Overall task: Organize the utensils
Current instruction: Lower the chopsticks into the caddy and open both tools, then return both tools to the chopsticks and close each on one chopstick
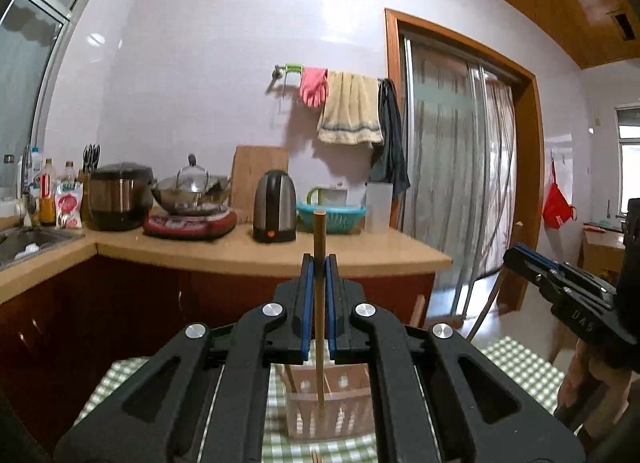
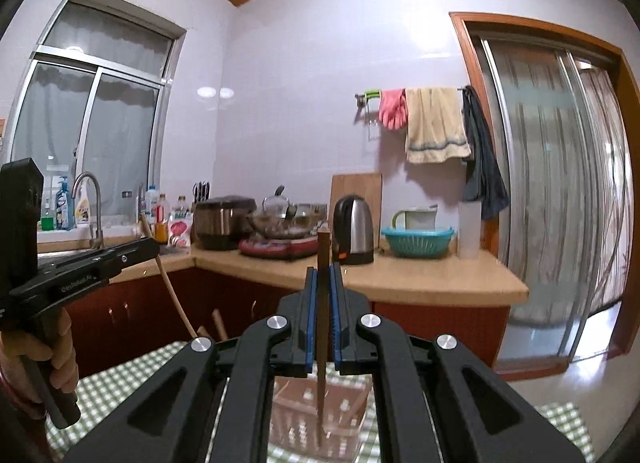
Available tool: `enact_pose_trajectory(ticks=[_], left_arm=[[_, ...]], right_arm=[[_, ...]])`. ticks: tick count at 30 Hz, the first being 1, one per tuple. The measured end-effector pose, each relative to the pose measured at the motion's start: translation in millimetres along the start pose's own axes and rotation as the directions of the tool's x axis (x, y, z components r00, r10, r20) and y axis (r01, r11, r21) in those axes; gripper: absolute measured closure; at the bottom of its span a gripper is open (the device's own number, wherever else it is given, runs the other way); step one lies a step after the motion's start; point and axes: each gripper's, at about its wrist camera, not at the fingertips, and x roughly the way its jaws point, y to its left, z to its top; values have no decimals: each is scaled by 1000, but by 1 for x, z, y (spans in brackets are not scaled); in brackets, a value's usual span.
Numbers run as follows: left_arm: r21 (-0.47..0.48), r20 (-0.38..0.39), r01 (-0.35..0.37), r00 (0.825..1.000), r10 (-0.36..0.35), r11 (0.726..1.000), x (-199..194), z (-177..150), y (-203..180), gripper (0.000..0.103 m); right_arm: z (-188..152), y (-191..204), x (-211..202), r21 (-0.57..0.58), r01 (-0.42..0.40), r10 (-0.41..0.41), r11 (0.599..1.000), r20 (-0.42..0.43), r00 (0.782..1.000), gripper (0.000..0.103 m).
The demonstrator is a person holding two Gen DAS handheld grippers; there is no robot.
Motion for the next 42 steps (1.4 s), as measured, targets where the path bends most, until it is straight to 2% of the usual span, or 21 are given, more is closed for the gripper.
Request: enact_pose_trajectory(ticks=[4, 8, 18, 25, 28, 29, 30, 31, 32, 33, 36, 42], left_arm=[[12, 18, -6, 1000, 6, 1000, 22, 7, -1, 97], [25, 0, -14, 1000, 14, 1000, 42, -1, -2, 97], [7, -112, -13, 994, 13, 1000, 79, -48, 5, 97], [7, -200, -5, 980, 6, 1000, 92, -78, 5, 97], [23, -215, -11, 977, 16, 1000, 92, -85, 4, 87], [28, -214, -15, 977, 21, 1000, 91, -86, 3, 79], [30, -213, -19, 977, 25, 999, 90, -86, 3, 70], [26, -211, -20, 977, 25, 999, 88, -86, 4, 66], [22, -206, -20, 978, 24, 1000, 85, -85, 4, 59], [22, -202, -21, 979, 25, 1000, 83, -85, 4, 54], [36, -179, -28, 983, 34, 999, 74, -81, 2, 44], [55, -164, -25, 986, 33, 998, 51, -78, -2, 35]], right_arm=[[4, -7, 22, -1, 2, -2, 1000, 26, 1000, 96], [-4, -13, 43, -1, 10, -10, 1000, 23, 1000, 96], [-56, -25, 83, 43, 6, -1, 999, -97, 995, 96], [-79, -23, 92, 57, -9, 20, 998, -180, 983, 96], [-83, -19, 93, 41, -12, 20, 999, -204, 979, 95], [-83, -18, 93, 33, -10, 17, 999, -209, 978, 92], [-83, -16, 90, 23, -8, 13, 1000, -215, 977, 82], [-83, -15, 88, 20, -6, 10, 1000, -214, 977, 76], [-82, -15, 87, 20, -2, 6, 1000, -210, 978, 65], [-81, -14, 83, 20, 2, 2, 1000, -205, 979, 61], [-76, -12, 74, 10, 13, -11, 1000, -198, 980, 55], [-68, -11, 50, 1, 30, -29, 1000, -185, 982, 49]])
